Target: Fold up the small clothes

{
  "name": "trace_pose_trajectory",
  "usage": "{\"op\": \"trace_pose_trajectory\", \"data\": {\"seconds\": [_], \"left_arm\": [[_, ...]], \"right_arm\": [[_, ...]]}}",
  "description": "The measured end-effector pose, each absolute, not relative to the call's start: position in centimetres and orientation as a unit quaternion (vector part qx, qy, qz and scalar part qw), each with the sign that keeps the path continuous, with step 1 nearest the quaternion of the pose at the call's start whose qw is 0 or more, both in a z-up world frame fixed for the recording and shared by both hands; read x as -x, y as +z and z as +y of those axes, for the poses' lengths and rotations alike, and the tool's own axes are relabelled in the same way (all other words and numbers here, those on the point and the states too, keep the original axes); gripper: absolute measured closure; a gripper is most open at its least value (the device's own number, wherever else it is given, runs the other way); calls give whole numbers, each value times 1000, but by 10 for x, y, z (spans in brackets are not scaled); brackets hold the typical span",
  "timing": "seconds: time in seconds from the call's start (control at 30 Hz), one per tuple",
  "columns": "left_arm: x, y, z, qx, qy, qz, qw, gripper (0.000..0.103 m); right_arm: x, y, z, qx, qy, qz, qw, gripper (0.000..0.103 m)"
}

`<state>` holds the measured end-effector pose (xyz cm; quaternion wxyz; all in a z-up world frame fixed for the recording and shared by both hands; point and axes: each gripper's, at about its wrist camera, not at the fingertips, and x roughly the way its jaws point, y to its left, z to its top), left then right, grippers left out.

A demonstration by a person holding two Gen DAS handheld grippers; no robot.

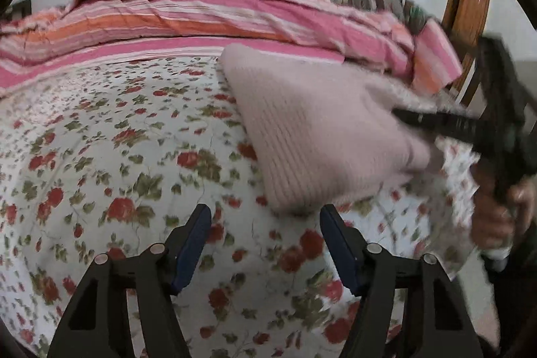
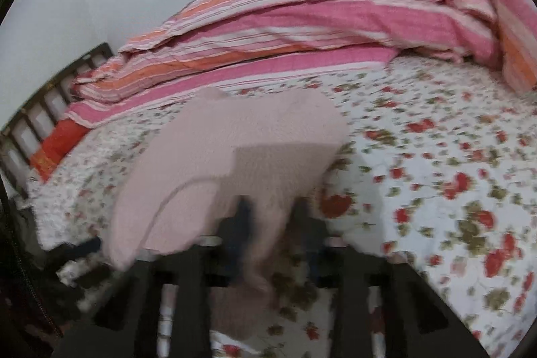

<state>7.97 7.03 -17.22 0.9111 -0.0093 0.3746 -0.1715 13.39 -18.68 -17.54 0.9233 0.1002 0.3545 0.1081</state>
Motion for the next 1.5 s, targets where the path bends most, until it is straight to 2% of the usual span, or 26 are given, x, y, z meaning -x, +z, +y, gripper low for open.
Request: {"op": "trace_pose_trajectory", "data": {"seconds": [0.03,0.1,0.23,0.27,0.33,0.4,0.47,0.63,0.77,0.83,0.9,0.93,1.03,1.07,1.1,1.2,1.37,1.5], "left_arm": [[-80,-174,68,7,-172,377,910,52],[-80,-172,67,14,-172,374,911,56],[-79,-164,67,23,-179,364,914,56],[-78,-162,68,21,-181,364,914,56],[-75,-158,69,24,-185,357,915,55],[-74,-156,71,32,-188,353,916,51],[-76,-157,71,32,-182,358,915,50],[-81,-152,70,90,-214,353,906,50],[-93,-143,49,63,-199,351,913,50],[-98,-136,39,52,-201,342,917,40],[-102,-130,34,56,-209,333,918,31],[-106,-129,29,57,-213,336,916,30],[-112,-134,11,25,-201,341,918,30],[-111,-137,5,1,-186,341,922,30],[-110,-142,-1,-22,-176,341,923,30],[-106,-152,-4,-47,-168,346,922,29],[-101,-151,11,-28,-178,352,919,29],[-101,-142,31,13,-187,337,923,29]], "right_arm": [[-134,-174,-185,-87,105,351,926,88],[-132,-170,-186,-76,105,340,931,90],[-133,-177,-198,-104,105,360,921,87],[-130,-177,-199,-102,104,359,922,82],[-116,-171,-201,-101,107,348,926,75],[-97,-166,-203,-101,122,333,929,63],[-85,-166,-203,-108,138,331,927,57],[-72,-180,-197,-137,174,345,912,57],[-77,-184,-189,-157,185,351,904,57],[-79,-183,-185,-153,181,352,905,57],[-81,-181,-182,-143,171,349,910,61],[-81,-181,-182,-140,169,349,911,63],[-81,-179,-184,-139,167,346,913,80],[-81,-179,-185,-137,165,345,914,90],[-80,-179,-188,-136,164,342,915,94],[-74,-182,-199,-130,149,327,924,97],[-80,-197,-207,-130,143,352,916,97],[-77,-183,-204,-114,156,331,924,91]]}}
